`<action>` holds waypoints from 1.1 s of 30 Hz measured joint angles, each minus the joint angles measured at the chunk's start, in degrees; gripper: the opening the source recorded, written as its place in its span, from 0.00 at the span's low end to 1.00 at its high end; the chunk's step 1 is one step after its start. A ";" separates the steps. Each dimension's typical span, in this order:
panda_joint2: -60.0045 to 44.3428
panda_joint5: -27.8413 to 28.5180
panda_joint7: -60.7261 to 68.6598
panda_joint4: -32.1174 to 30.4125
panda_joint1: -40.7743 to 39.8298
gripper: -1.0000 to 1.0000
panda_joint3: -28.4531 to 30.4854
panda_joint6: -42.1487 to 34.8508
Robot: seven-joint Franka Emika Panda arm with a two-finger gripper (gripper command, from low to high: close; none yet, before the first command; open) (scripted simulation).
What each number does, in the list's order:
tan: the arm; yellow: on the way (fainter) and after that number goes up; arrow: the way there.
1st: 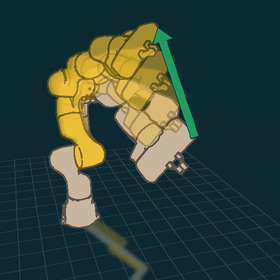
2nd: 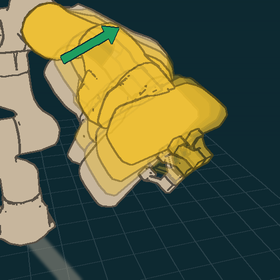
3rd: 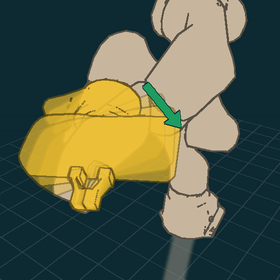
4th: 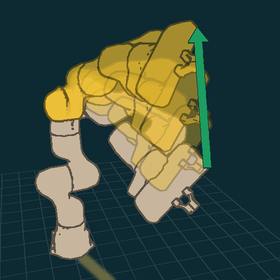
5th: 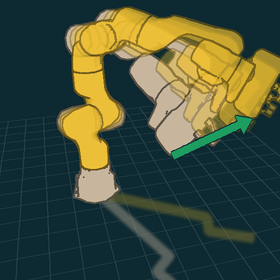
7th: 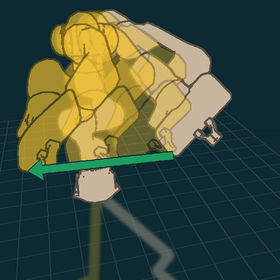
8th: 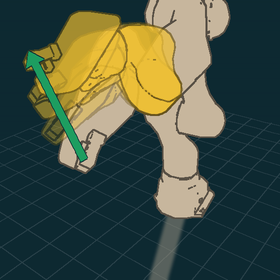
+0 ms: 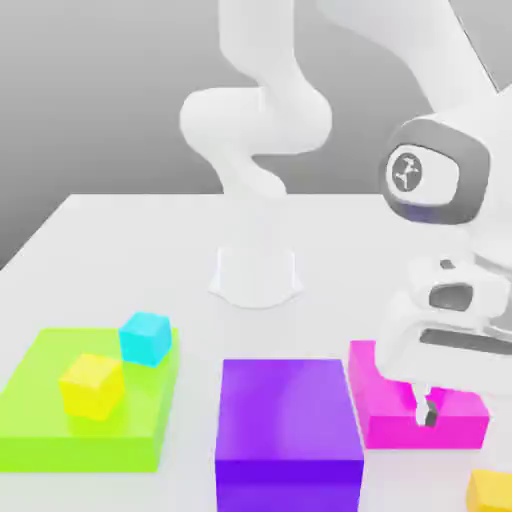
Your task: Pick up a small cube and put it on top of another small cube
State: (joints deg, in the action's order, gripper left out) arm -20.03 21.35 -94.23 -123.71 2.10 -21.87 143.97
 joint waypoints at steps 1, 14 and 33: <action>-1.67 -0.35 -0.82 0.17 0.57 0.50 -0.19 0.63; -15.54 2.44 -6.48 2.96 5.90 0.00 3.42 9.06; 17.39 -16.02 21.60 -17.92 0.24 0.00 -9.96 -2.75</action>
State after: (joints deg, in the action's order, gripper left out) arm -2.64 5.34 -72.63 -141.62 2.34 -31.84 141.22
